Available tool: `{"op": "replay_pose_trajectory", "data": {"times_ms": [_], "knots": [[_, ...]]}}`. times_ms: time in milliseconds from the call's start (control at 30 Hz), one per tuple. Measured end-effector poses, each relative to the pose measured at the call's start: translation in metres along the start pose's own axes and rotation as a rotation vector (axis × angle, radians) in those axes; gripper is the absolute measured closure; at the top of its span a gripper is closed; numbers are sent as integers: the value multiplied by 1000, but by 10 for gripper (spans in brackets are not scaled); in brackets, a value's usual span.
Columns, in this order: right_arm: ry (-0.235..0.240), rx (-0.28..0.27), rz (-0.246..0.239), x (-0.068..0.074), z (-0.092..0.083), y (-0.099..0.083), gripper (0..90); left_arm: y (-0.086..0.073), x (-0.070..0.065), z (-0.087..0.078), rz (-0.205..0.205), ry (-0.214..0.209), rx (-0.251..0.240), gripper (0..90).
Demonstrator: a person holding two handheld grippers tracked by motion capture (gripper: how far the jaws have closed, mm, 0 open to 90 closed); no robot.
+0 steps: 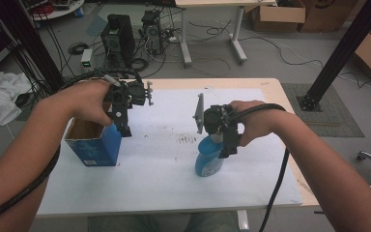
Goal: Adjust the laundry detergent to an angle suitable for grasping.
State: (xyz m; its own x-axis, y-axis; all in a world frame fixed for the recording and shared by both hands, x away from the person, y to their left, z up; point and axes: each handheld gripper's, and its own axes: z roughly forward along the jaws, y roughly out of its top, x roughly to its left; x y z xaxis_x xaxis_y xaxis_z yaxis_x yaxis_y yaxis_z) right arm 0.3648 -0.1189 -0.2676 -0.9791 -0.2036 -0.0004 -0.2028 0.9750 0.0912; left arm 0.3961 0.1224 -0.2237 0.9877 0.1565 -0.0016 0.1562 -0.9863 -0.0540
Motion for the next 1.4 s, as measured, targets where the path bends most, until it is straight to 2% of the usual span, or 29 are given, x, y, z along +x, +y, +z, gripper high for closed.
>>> {"op": "replay_pose_trajectory", "data": {"times_ms": [100, 333, 700, 900, 1033, 1400], "knots": [[-5, -9, -14, 0, 4, -1, 0, 1, 0, 1, 1, 0, -5, 1], [-3, 6, -51, -1, 16, -3, 0, 4, 2, 4, 3, -3, -1, 1], [3, -6, -105, -3, 23, -4, 15, 5, 5, 8, -2, -10, -2, 1], [6, -6, -130, -5, 25, -3, 68, 5, 6, 10, -5, -14, 3, 1], [7, -6, -151, -5, 25, -2, 141, 5, 7, 11, -7, -15, 6, 1], [10, -3, -154, -4, 24, -4, 212, 7, 8, 13, -8, -17, 10, 1]]}}
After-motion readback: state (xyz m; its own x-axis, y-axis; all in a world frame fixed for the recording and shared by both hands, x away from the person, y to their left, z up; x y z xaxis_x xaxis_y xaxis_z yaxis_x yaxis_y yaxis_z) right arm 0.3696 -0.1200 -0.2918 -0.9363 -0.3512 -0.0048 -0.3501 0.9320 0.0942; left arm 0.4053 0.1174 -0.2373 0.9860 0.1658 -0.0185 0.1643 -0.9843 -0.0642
